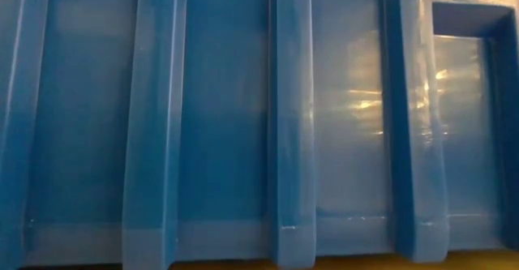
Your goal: Sort blocks
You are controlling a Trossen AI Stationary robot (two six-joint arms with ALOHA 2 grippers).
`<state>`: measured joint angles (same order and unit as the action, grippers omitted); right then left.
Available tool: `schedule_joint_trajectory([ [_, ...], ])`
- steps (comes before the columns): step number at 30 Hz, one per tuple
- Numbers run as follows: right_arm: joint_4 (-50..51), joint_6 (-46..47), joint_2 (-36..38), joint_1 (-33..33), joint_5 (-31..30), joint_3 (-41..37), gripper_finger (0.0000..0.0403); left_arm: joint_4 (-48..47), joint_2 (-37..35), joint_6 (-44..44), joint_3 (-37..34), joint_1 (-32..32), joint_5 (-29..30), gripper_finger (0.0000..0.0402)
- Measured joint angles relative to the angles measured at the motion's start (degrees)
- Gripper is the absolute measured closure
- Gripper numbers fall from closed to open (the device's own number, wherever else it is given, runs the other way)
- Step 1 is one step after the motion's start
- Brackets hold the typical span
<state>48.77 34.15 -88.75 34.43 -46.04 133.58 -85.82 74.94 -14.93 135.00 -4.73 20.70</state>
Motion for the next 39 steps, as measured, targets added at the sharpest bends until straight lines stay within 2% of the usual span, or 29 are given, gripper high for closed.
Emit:
schedule_joint_trajectory([
  [6,10.12,7.93,-2.65,-4.11,6.8,0.0,0.0403,-0.04,1.52,-0.01,0.0,0.26,-9.45,0.0183],
  [12,11.89,7.25,-6.0,-8.48,15.34,-0.01,0.0403,-1.27,3.18,-0.6,-0.02,2.43,-16.13,0.0183],
  [16,14.0,6.97,-7.08,-10.33,19.28,-0.04,0.0403,-4.01,4.17,-4.07,-1.02,4.72,-17.17,0.0183],
  [20,15.06,6.83,-6.56,-10.81,20.02,-0.04,0.0403,-4.04,3.7,-5.56,-7.32,8.5,-18.08,0.0183],
  [31,15.37,6.77,-5.29,-10.84,19.37,-0.04,0.0403,-1.75,2.73,-7.65,-36.85,17.68,-18.7,0.0183],
  [39,15.32,6.32,-5.18,-10.81,19.74,-0.04,0.0403,20.09,-1.09,-13.67,-56.86,23.45,-18.36,0.0183],
])
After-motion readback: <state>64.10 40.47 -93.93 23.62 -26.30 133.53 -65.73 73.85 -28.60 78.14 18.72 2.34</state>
